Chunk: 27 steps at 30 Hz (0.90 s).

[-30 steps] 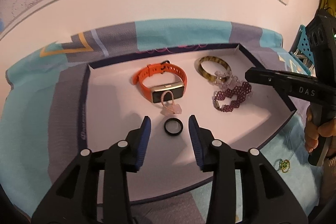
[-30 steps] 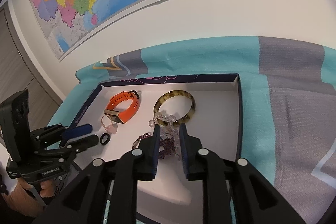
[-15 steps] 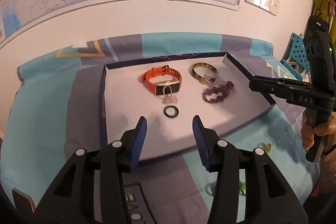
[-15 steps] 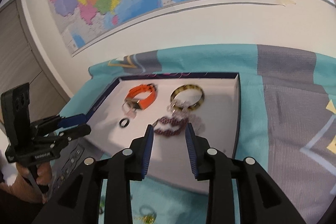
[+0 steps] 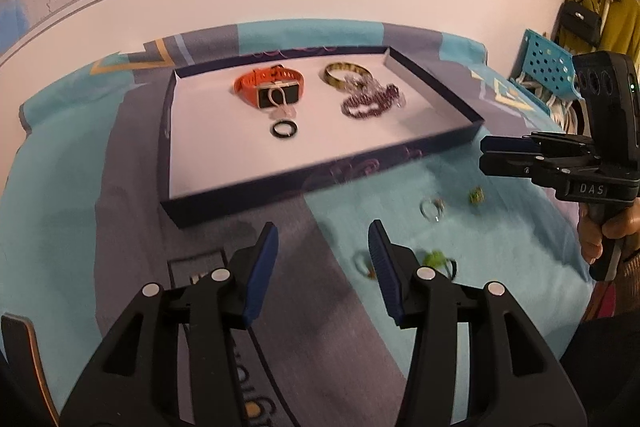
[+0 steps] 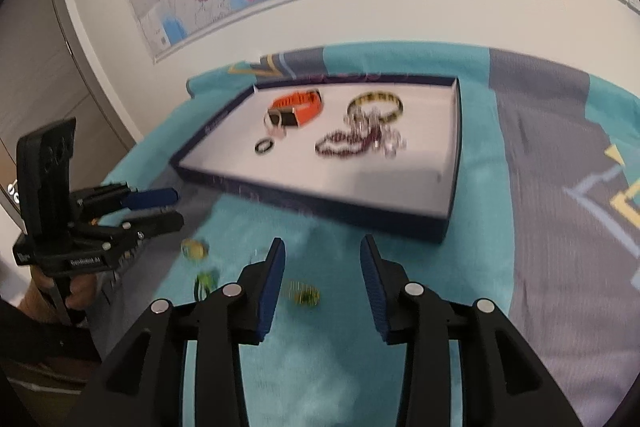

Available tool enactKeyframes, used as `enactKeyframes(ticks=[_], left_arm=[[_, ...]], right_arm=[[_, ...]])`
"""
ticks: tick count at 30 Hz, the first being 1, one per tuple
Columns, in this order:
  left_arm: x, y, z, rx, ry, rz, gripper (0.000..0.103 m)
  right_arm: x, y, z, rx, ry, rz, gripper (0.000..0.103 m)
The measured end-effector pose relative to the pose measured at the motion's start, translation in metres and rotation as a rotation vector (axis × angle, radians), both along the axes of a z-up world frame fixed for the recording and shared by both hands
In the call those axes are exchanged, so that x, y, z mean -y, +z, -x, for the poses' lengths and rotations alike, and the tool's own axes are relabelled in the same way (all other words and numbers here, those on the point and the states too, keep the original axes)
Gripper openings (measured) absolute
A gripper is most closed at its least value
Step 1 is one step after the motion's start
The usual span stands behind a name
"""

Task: Organize jewelry
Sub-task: 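Grasp the yellow-green bead ring with the left tool while the right tool moves to the gold ring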

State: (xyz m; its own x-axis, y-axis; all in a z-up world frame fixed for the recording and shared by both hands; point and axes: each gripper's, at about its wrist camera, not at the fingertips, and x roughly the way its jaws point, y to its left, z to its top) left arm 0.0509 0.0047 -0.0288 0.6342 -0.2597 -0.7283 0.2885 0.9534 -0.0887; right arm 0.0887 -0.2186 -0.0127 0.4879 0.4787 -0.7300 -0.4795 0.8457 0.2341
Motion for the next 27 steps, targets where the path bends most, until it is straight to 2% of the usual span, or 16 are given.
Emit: enactKeyframes(ticks=[9, 16, 27], left_arm=[[0.011, -0.005, 0.019, -0.002, -0.041, -0.023, 0.048], [0.014, -0.009, 0.022, -0.020, -0.054, -0.013, 0.047], [0.029, -0.017, 0.012, -0.062, -0.094, -0.015, 0.037]], right_arm=[[-0.009, -0.010, 0.016, -0.021, 0.026, 0.025, 0.037], [-0.017, -0.012, 0.019, -0.015, 0.037, 0.052, 0.037], [-0.025, -0.016, 0.019, -0.026, 0.046, 0.083, 0.037]])
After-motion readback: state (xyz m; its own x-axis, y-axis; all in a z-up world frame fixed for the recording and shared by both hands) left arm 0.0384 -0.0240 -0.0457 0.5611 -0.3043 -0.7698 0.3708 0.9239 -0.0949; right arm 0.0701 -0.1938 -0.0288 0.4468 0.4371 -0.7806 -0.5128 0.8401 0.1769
